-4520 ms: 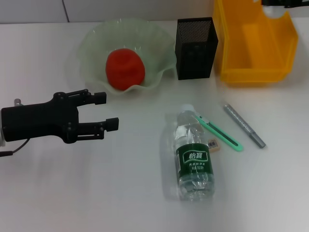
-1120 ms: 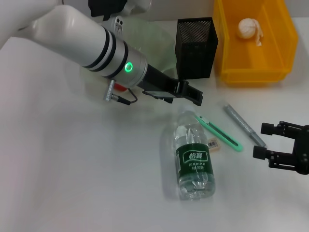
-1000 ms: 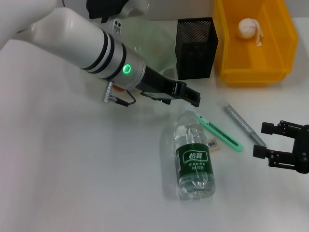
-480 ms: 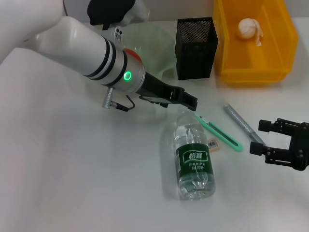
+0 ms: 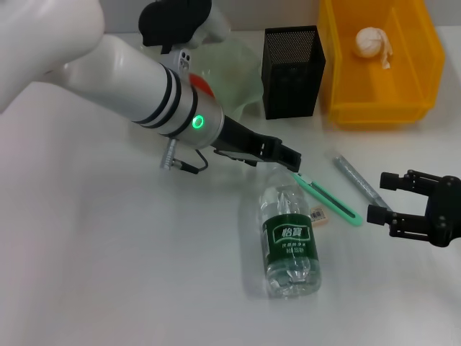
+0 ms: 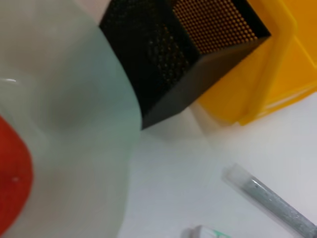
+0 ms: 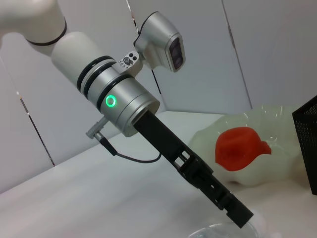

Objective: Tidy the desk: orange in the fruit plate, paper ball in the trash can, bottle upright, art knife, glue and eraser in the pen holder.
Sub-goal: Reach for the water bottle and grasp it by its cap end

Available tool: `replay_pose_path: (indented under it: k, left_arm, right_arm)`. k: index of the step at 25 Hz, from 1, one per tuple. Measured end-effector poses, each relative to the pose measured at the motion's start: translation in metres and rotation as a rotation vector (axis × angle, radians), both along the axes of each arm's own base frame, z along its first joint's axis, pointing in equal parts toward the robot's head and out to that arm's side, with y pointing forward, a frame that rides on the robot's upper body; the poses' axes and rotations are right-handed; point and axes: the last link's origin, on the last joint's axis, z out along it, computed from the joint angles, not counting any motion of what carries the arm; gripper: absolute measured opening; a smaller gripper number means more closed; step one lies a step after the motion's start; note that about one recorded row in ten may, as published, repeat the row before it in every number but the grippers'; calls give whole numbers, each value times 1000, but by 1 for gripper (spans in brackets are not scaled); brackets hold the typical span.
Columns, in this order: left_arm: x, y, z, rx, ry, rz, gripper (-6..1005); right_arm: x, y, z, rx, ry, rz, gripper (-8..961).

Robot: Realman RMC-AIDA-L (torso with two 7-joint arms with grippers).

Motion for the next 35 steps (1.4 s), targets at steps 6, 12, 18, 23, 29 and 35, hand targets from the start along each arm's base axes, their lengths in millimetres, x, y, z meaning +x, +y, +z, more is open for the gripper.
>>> replay_pose_path:
  k: [6,12,18,23,29,35]
  left_arm:
    - [3,-1,-1,-1,-2,-12,757]
    - [-1,0,-2,9,1,-12,747]
    - [-1,-3,-6,3,-8,-11,736]
    - [0,-5,-8,-1,-14,-15,727]
    - [0,-6,-9,-5,-11,-20,717]
    - [-3,-8,-11,-3,-4,-25,706]
  right_arm:
    - [-1,1,-1,2,-2,5,783]
    - [-5,5,-5,-1,7,8,783]
    - [-6,6,-5,-2,8,12,783]
    - [-7,7,-5,-2,8,15,783]
    - [-9,9,-6,-2,8,22,783]
    - [-11,11,-7,-2,10,30,784]
